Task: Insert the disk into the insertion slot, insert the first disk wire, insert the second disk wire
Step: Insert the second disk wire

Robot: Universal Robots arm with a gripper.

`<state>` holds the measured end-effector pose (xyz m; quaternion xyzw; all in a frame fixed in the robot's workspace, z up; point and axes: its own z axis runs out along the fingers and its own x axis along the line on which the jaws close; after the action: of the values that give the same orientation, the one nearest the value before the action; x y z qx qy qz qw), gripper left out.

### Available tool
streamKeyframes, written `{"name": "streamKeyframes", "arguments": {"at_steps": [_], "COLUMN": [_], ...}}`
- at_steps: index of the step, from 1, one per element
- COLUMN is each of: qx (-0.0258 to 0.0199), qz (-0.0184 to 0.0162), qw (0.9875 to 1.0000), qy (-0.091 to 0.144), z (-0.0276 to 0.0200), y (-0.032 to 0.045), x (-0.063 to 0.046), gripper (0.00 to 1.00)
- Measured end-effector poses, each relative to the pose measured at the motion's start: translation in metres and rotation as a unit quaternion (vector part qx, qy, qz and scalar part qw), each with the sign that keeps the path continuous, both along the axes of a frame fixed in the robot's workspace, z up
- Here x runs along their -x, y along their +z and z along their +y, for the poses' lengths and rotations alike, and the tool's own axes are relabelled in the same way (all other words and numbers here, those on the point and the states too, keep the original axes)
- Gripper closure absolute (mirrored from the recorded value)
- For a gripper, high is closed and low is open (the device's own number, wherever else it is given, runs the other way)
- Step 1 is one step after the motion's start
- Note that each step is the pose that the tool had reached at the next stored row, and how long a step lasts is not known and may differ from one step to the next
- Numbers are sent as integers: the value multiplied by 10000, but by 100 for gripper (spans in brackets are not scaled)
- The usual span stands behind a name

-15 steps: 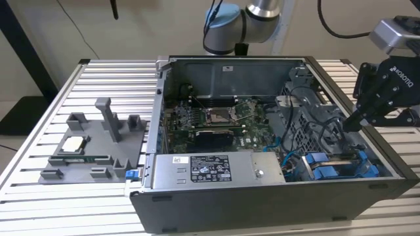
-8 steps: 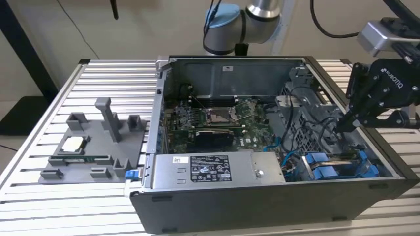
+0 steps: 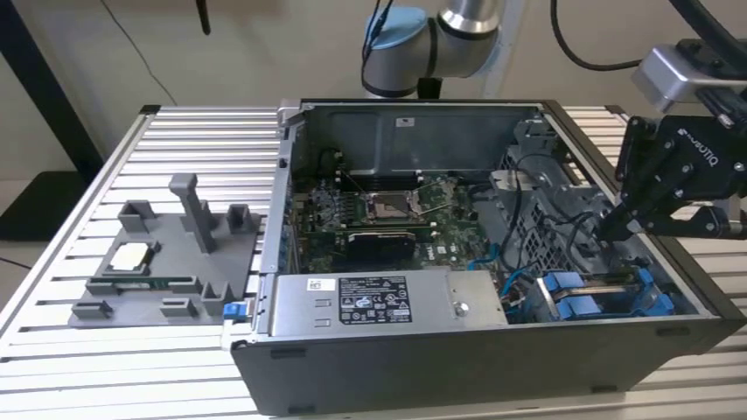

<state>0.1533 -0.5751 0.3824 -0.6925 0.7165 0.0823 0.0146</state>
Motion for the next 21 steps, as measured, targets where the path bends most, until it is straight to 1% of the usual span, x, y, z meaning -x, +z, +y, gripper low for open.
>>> {"name": "streamKeyframes", "arguments": {"at_steps": [2,3,4,5,6,8,12,13,14,15,17,21], "qx": [-1,0,2,13,32,92,266,296,311,313,313,311], "qz": [-1,-16,-40,-68,-85,-100,-128,-140,-160,-187,-252,-422], "qw": [10000,10000,10000,10000,10000,9999,9996,9995,9994,9993,9992,9986], "qy": [0,-1,-1,-1,0,0,2,2,2,1,-1,-7], "z": [0,0,0,0,0,0,2,5,10,12,14,14], "y": [0,-2,-6,-12,-18,-33,-54,-61,-71,-83,-102,-134], "x": [0,3,7,13,20,31,53,57,59,63,73,100], "gripper": [84,84,84,84,84,84,84,84,84,84,84,84]}}
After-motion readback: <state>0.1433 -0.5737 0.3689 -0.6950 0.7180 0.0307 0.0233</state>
